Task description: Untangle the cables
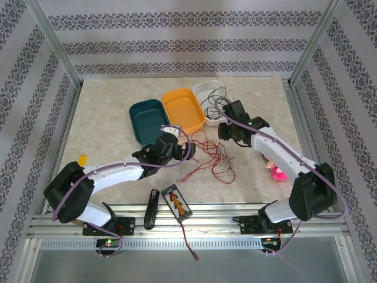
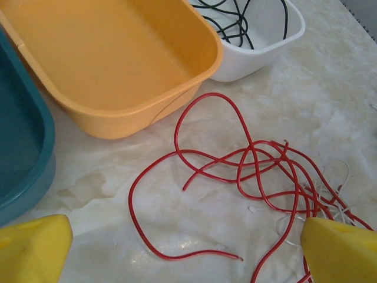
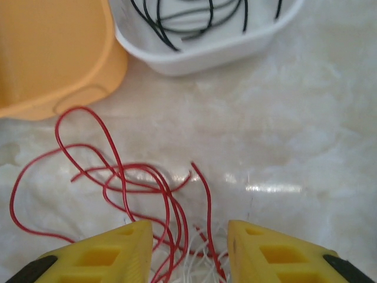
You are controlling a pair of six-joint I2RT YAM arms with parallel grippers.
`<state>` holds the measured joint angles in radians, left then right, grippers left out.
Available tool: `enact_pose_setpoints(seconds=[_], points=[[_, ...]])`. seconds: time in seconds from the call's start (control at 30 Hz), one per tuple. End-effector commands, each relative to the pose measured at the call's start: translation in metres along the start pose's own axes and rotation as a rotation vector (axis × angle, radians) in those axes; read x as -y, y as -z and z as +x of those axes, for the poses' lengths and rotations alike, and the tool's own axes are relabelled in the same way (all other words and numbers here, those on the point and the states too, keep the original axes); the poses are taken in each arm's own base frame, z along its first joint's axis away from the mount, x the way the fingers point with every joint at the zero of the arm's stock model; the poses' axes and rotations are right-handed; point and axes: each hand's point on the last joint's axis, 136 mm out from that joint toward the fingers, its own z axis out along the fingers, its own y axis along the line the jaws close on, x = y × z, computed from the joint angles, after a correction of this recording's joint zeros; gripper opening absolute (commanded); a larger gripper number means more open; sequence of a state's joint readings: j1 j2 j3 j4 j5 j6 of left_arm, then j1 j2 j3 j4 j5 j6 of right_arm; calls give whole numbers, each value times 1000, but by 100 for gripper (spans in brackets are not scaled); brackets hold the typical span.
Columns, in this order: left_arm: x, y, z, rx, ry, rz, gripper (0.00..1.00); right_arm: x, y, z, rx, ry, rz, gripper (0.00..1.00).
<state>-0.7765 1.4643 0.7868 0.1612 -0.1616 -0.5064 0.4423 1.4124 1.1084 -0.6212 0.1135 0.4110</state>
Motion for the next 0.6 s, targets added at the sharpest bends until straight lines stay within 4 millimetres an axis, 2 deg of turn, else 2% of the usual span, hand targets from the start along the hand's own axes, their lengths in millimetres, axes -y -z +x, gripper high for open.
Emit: enact_pose_setpoints(seconds=[0.0, 0.17, 0.37, 0.53, 0.57], points=[[-1, -5, -4, -21, 21, -14, 99, 4, 5, 19, -17, -65, -22, 37], [-2, -14, 3, -63, 38, -22, 99, 18, 9, 49, -67, -83, 8, 36], [-8, -25, 24, -159, 65, -41, 99, 28, 2, 78, -121, -112, 20, 36], [-14, -32, 39, -208, 76, -65, 100, 27, -11, 89, -153, -145, -10, 33], [-15, -34, 43, -215, 76, -71, 97, 26, -13, 89, -157, -154, -20, 33]])
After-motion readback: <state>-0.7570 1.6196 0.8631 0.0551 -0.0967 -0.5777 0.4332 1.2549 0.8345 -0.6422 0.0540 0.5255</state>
